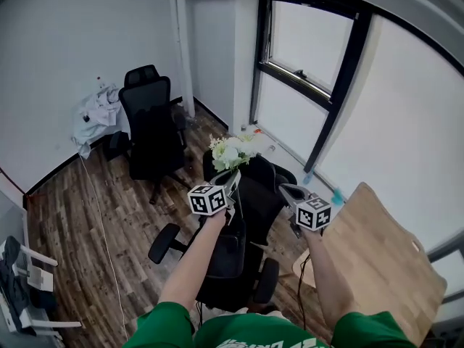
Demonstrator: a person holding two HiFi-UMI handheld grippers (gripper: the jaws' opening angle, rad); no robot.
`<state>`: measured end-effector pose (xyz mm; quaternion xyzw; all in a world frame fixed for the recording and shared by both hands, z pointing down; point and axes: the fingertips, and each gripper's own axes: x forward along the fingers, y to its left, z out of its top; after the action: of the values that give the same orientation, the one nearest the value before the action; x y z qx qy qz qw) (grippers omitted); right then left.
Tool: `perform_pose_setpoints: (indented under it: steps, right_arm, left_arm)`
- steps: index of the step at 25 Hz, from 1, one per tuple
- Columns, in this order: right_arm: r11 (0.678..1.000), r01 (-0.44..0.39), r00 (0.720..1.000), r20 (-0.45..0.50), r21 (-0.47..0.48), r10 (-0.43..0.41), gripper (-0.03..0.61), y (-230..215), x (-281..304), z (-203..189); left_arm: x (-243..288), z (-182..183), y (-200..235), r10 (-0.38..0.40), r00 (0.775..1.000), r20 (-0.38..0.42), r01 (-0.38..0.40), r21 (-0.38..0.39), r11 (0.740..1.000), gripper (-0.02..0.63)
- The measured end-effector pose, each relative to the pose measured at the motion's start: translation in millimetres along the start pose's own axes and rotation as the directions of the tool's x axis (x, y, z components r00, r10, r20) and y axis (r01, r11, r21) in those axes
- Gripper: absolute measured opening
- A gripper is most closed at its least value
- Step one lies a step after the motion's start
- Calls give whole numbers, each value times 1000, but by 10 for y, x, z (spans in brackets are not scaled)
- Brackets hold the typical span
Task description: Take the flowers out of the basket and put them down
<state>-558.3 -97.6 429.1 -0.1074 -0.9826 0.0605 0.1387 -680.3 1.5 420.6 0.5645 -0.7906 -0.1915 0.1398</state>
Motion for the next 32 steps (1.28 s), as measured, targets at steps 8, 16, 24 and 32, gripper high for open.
perform_pose_setpoints:
  steps: [8, 16, 24, 32]
  right_arm:
    - [996, 88, 994, 59, 19, -89, 6, -336, -980, -47]
    - [983, 169, 980, 96, 70, -175, 6, -789, -2411, -428]
    - [937, 327, 933, 114, 122, -341, 6, -971, -3967, -832]
    - [840, 510, 835, 126, 187, -535, 6, -1074, -5493, -1210]
  left_arm:
    - [430, -239, -957, -124, 992, -30, 124, 22, 992, 35]
    - [798, -957, -2295, -206, 976, -72, 208, 14, 978, 35]
    - [1014, -1682, -3725, -362, 921, -144, 364, -13, 931, 35]
    - [1242, -2434, -5198, -539, 810, -231, 540, -67, 839, 35]
